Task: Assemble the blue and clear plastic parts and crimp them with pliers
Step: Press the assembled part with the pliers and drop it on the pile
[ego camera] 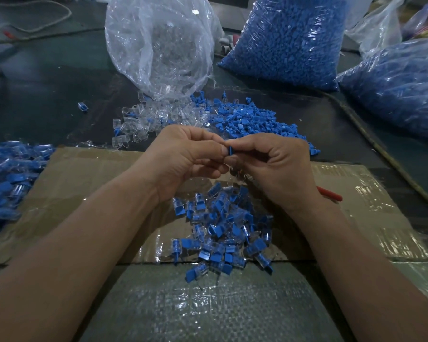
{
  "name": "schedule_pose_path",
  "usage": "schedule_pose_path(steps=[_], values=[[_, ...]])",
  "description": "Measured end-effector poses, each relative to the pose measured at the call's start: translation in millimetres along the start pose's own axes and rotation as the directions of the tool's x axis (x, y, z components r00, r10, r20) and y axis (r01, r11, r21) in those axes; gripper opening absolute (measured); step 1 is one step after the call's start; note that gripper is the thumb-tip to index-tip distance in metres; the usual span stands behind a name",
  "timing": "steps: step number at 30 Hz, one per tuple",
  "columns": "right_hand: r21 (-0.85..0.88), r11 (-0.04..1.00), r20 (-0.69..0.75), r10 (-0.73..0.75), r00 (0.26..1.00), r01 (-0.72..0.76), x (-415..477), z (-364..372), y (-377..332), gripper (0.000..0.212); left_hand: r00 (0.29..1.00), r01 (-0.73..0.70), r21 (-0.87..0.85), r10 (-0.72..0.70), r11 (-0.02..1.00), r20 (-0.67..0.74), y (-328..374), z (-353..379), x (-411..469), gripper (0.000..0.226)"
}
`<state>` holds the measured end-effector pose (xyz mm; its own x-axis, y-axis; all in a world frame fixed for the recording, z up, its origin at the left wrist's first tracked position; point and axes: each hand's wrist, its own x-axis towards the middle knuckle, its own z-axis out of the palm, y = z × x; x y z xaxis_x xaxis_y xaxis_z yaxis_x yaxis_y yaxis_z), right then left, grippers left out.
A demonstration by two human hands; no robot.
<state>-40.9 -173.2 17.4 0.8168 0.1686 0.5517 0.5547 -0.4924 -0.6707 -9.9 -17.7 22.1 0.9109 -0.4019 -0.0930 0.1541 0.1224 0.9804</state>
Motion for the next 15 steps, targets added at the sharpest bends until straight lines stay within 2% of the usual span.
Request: schedule_pose_path(steps=[3, 5, 8, 10, 12, 15], values=[[-0.024, 0.999, 0.039, 0.024, 0.999, -0.023, 0.3, -0.6, -1.7, 0.033, 1.0, -0.001, -0.012, 0.001, 1.0, -0.01, -0.9, -0.3, 0.2, 0.006], [-0.06, 0.994, 0.052, 0.092, 0.994, -0.089, 1.4, -2.8, -1.1, 0.033, 1.0, -0.006, -0.011, 0.006, 1.0, -0.027, -1.6, -0.9, 0.6, 0.012], [-0.162, 0.971, -0.027, 0.175, 0.984, -0.177, 4.3, -10.9, 7.9, 0.028, 0.998, -0.011, -0.019, 0.01, 1.0, -0.058, -1.7, -3.9, 2.8, 0.016], [-0.198, 0.951, -0.078, 0.226, 0.971, -0.237, 6.3, -17.9, 14.3, 0.032, 0.998, -0.005, -0.037, 0.002, 0.999, -0.068, -1.6, -6.3, 4.0, 0.016], [-0.165, 0.94, -0.102, 0.286, 0.953, -0.3, 7.9, -24.8, 17.9, 0.037, 0.998, 0.001, -0.046, -0.004, 0.999, -0.069, -2.0, -7.1, 4.8, 0.015], [-0.139, 0.938, -0.117, 0.303, 0.946, -0.317, 9.1, -31.7, 19.6, 0.034, 0.998, 0.0, -0.049, -0.003, 0.999, -0.066, -3.1, -6.4, 5.1, 0.016]])
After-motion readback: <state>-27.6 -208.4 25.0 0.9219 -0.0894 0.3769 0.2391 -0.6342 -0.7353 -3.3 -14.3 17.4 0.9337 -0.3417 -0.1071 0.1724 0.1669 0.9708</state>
